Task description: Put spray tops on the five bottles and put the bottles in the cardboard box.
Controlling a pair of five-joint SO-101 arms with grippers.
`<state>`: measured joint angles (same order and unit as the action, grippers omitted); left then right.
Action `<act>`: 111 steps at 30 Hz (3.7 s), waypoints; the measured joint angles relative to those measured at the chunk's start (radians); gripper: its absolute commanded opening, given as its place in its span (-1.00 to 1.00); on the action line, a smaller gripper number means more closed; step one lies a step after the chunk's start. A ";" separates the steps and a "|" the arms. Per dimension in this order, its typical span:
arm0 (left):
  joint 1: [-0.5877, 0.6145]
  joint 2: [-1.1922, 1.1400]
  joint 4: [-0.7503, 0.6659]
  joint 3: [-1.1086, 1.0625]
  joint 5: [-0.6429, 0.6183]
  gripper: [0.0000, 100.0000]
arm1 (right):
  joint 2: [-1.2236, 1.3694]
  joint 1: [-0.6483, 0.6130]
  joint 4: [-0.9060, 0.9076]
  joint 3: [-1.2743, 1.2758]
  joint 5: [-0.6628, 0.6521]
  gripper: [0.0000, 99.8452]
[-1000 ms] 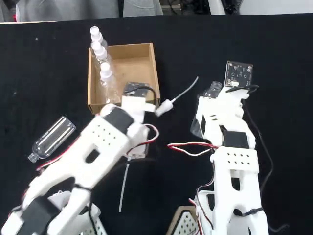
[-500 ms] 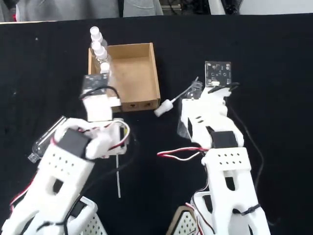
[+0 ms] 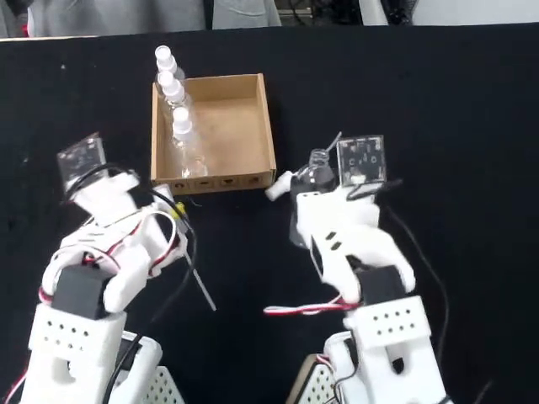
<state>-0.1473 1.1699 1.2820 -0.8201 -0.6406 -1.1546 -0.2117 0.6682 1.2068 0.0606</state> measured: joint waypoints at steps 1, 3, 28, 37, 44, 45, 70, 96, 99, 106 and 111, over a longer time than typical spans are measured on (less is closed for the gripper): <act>0.014 0.017 -0.017 -0.012 -0.018 -0.94 | -0.015 -0.009 0.000 0.008 0.000 -0.82; 0.038 0.057 -0.044 -0.043 -0.048 -0.94 | -0.032 -0.031 0.000 0.020 -0.028 -0.82; 0.236 0.512 -0.244 -0.290 -0.166 -0.94 | -0.052 -0.250 -0.115 0.196 -0.256 -0.82; 0.318 0.574 -0.244 -0.298 -0.221 -0.94 | -0.052 -0.269 -0.115 0.198 -0.330 -0.82; 0.319 0.574 -0.244 -0.298 -0.256 -0.94 | -0.052 -0.316 -0.115 0.238 -0.397 -0.82; 0.319 0.574 -0.244 -0.298 -0.261 -0.94 | -0.052 -0.331 -0.115 0.249 -0.410 -0.82; 0.377 0.574 -0.308 -0.359 -0.264 -0.94 | -0.052 -0.482 -0.241 0.341 -0.549 -0.82; 0.255 0.568 -0.388 -0.453 -0.264 -0.94 | -0.052 -0.542 -0.241 0.341 -0.580 -0.82; 0.255 0.568 -0.388 -0.454 -0.264 -0.94 | -0.052 -0.542 -0.241 0.341 -0.580 -0.82; 0.213 0.566 -0.390 -0.476 -0.238 -0.94 | -0.052 -0.542 -0.242 0.342 -0.580 -0.82; 0.204 0.568 -0.390 -0.476 -0.233 -0.94 | -0.052 -0.542 -0.242 0.342 -0.580 -0.82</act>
<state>0.0568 1.7377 0.8922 -1.2958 -0.8738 -1.2068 -0.7534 0.4258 1.5489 -0.5194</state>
